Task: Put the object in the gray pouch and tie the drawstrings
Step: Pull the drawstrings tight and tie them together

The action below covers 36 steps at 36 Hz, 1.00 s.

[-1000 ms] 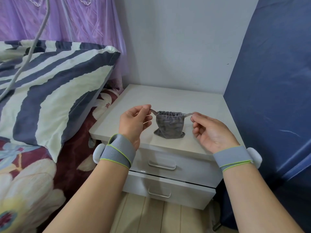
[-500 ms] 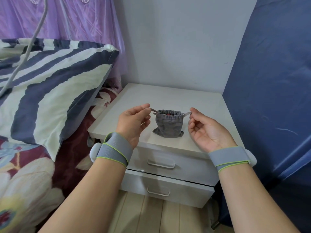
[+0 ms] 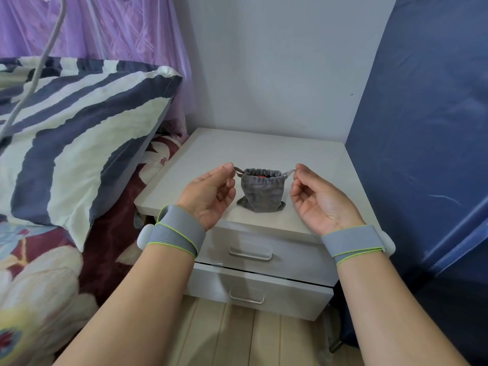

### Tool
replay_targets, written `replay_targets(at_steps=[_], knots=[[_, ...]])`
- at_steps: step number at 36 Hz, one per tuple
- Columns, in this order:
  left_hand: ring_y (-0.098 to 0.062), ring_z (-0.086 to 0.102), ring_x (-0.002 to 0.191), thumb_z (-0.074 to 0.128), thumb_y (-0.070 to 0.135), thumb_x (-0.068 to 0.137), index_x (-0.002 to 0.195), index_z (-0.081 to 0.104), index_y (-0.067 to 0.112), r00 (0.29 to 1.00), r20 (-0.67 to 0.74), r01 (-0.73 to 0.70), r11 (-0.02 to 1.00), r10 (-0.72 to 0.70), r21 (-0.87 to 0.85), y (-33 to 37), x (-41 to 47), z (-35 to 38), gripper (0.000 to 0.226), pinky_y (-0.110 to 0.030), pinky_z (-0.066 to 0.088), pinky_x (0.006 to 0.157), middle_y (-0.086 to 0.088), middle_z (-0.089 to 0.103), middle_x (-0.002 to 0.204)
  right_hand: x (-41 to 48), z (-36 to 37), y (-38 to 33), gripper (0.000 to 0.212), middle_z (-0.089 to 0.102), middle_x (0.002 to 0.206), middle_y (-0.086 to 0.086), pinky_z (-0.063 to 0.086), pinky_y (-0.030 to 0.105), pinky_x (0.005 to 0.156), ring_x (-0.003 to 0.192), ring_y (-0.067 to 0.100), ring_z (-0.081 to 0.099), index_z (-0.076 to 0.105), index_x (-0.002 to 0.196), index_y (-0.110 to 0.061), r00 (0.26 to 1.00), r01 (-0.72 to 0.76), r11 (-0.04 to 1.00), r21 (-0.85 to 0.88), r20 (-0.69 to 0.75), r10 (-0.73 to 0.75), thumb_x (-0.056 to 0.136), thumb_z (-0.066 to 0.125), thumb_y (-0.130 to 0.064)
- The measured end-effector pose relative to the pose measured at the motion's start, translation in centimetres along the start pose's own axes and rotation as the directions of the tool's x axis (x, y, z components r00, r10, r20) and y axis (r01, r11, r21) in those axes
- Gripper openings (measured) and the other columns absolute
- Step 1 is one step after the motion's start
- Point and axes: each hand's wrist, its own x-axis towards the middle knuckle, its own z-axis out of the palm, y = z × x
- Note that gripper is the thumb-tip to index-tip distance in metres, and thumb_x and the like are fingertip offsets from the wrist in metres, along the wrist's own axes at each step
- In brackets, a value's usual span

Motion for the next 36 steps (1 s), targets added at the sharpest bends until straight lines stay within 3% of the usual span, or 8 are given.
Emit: replay_targets(at_steps=[4,12,17,24,31,36], knots=[[-0.007,0.058,0.061,0.071,0.014,0.088,0.087,0.069,0.015,1.0,0.018,-0.001,1.0,0.0,0.02,-0.2,-0.1,0.0,0.002,-0.018,0.055,0.058,0.002,0.066,0.075,-0.1,0.1,0.1,0.013,0.059,0.075,0.003,0.052,0.016,0.056,0.062,0.009,0.055,0.067,0.093,-0.008,1.0,-0.01,1.0,0.028,0.015,0.01,0.089,0.06,0.002],[-0.005,0.063,0.059,0.067,0.008,0.09,0.092,0.071,0.013,0.998,0.06,-0.004,0.999,0.007,-0.052,-0.4,-0.2,0.5,0.007,-0.016,0.056,0.064,0.003,0.07,0.069,0.2,0.2,0.4,0.012,0.061,0.078,0.002,0.051,0.015,0.054,0.064,0.007,0.055,0.068,0.092,-0.011,1.0,-0.001,0.998,0.056,0.013,0.001,0.09,0.061,-0.002],[-0.006,0.063,0.064,0.065,0.009,0.092,0.091,0.07,0.015,0.999,0.046,-0.015,0.997,0.019,-0.079,-0.4,-0.1,0.4,0.008,-0.017,0.055,0.066,0.003,0.067,0.076,0.3,0.0,0.4,0.013,0.07,0.089,0.003,0.049,0.014,0.055,0.065,0.006,0.058,0.065,0.091,-0.013,0.997,0.081,0.996,0.032,0.003,-0.081,0.093,0.057,-0.003],[-0.004,0.063,0.061,0.057,0.009,0.097,0.093,0.061,0.016,0.994,0.069,-0.074,0.993,0.08,-0.089,-0.2,0.0,0.4,0.009,-0.014,0.054,0.056,-0.003,0.075,0.092,0.3,0.0,0.2,0.013,0.067,0.084,0.004,0.051,0.013,0.056,0.066,0.008,0.056,0.065,0.092,-0.012,0.986,0.159,0.987,0.038,-0.057,-0.156,0.093,0.057,-0.001],[-0.002,0.065,0.06,0.057,0.01,0.097,0.098,0.061,0.013,0.985,0.049,-0.162,0.982,0.167,-0.092,0.2,0.5,0.0,0.005,-0.015,0.054,0.057,0.001,0.075,0.084,0.5,-0.2,-0.4,0.013,0.068,0.081,0.003,0.051,0.013,0.057,0.062,0.006,0.058,0.067,0.092,-0.014,0.978,0.199,0.979,0.039,-0.075,-0.195,0.092,0.059,-0.002],[-0.001,0.064,0.058,0.058,0.011,0.097,0.091,0.063,0.014,0.982,0.005,-0.189,0.977,0.19,-0.104,0.6,0.7,-0.4,0.008,-0.014,0.054,0.056,0.003,0.074,0.077,0.4,-0.6,-0.9,0.014,0.067,0.082,0.005,0.051,0.014,0.057,0.062,0.007,0.057,0.065,0.092,-0.013,0.975,0.208,0.977,0.047,-0.091,-0.203,0.092,0.059,-0.001]])
